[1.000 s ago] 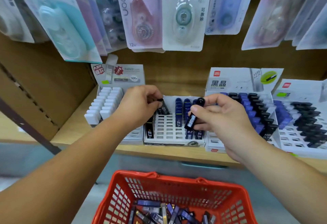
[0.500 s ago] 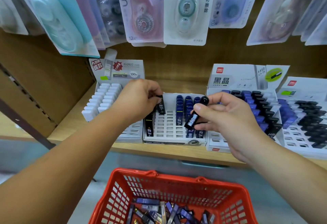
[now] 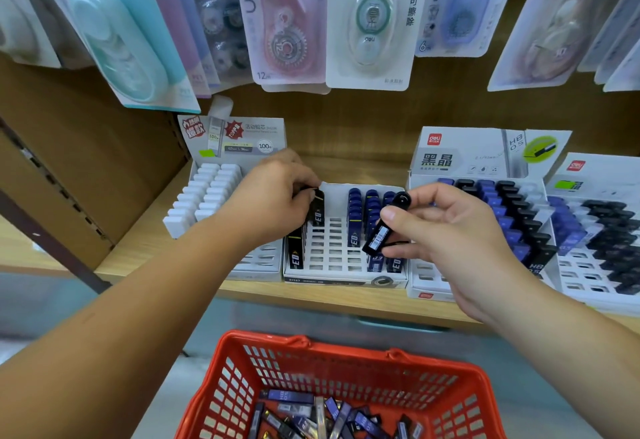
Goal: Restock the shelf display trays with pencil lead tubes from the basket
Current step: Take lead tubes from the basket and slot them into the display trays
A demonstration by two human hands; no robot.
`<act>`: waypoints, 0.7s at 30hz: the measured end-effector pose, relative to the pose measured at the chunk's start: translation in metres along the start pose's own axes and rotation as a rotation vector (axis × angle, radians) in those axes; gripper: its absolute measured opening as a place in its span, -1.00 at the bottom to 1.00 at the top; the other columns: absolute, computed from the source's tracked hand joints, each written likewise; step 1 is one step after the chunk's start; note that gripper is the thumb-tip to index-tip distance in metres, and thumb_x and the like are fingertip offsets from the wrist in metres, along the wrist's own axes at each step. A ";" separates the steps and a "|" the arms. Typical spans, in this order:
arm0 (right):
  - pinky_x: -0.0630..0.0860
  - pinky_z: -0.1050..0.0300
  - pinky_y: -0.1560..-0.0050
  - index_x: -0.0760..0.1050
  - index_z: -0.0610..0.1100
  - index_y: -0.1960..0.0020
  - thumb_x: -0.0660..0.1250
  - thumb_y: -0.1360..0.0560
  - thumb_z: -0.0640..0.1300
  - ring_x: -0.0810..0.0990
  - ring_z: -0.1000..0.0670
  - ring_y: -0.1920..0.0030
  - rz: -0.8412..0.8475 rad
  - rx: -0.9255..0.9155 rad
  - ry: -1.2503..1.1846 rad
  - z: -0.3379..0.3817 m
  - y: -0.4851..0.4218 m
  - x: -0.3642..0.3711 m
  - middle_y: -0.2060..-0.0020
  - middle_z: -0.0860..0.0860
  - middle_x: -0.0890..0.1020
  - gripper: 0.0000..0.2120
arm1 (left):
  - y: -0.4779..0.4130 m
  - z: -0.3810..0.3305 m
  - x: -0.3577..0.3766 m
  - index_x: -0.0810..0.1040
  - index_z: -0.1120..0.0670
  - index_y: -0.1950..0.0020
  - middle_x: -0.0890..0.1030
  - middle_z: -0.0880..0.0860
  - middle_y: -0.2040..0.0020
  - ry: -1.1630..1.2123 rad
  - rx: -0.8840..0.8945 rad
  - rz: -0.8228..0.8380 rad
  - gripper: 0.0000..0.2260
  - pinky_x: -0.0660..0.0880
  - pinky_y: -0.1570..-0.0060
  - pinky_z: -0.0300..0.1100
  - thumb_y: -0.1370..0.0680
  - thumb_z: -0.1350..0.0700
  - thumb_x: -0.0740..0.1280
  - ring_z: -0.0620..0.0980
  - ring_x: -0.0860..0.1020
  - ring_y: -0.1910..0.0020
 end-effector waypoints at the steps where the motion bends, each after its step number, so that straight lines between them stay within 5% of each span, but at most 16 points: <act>1: 0.72 -0.02 0.18 0.58 -0.28 -0.02 0.52 -0.48 -0.30 0.74 -0.16 0.21 0.000 0.001 0.003 0.000 0.000 -0.001 0.20 -0.22 0.74 -0.83 | 0.001 0.003 -0.003 0.72 0.08 -0.13 0.60 -0.01 -0.03 0.004 -0.013 -0.025 -0.84 0.55 -0.03 -0.12 -0.57 0.21 0.45 -0.02 0.57 0.03; 7: 0.71 0.00 0.19 0.58 -0.28 -0.02 0.52 -0.48 -0.28 0.75 -0.22 0.15 0.004 0.004 0.009 0.000 0.000 -0.001 0.17 -0.22 0.74 -0.82 | 0.000 0.004 0.000 0.72 0.07 -0.16 0.60 -0.07 -0.03 -0.016 -0.008 -0.030 -0.83 0.44 -0.05 -0.24 -0.60 0.20 0.40 -0.08 0.54 0.02; 13: 0.72 -0.02 0.13 0.62 -0.27 0.00 0.51 -0.50 -0.28 0.75 -0.18 0.14 0.001 -0.006 0.014 0.002 0.001 -0.002 0.17 -0.19 0.74 -0.88 | 0.005 -0.002 0.012 0.73 0.05 -0.21 0.59 -0.04 -0.12 -0.077 0.078 0.018 -0.76 0.55 -0.12 -0.06 -0.61 0.23 0.38 -0.03 0.53 -0.14; 18: 0.72 0.02 0.11 0.65 -0.25 -0.03 0.48 -0.54 -0.25 0.77 -0.15 0.17 -0.001 0.025 -0.014 0.003 0.003 0.000 0.15 -0.15 0.76 -0.90 | 0.008 -0.026 -0.009 0.70 0.05 -0.15 0.59 -0.07 -0.04 0.009 0.068 -0.075 -0.84 0.58 -0.01 -0.12 -0.59 0.09 0.43 -0.09 0.58 0.01; 21: 0.73 -0.01 0.17 0.62 -0.24 -0.05 0.51 -0.51 -0.27 0.76 -0.19 0.23 -0.037 0.037 -0.016 0.005 0.005 0.004 0.24 -0.15 0.74 -0.86 | 0.026 -0.060 0.002 0.67 -0.03 -0.08 0.63 -0.12 0.10 0.205 0.049 0.080 -0.70 0.55 0.17 -0.30 -0.44 -0.09 0.59 -0.14 0.59 0.15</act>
Point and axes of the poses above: each hand's wrist, its own y-axis away from the middle knuckle, its own x-axis out of the palm, z = x × y, the point moved 10 cm from there along -y, towards the middle knuckle
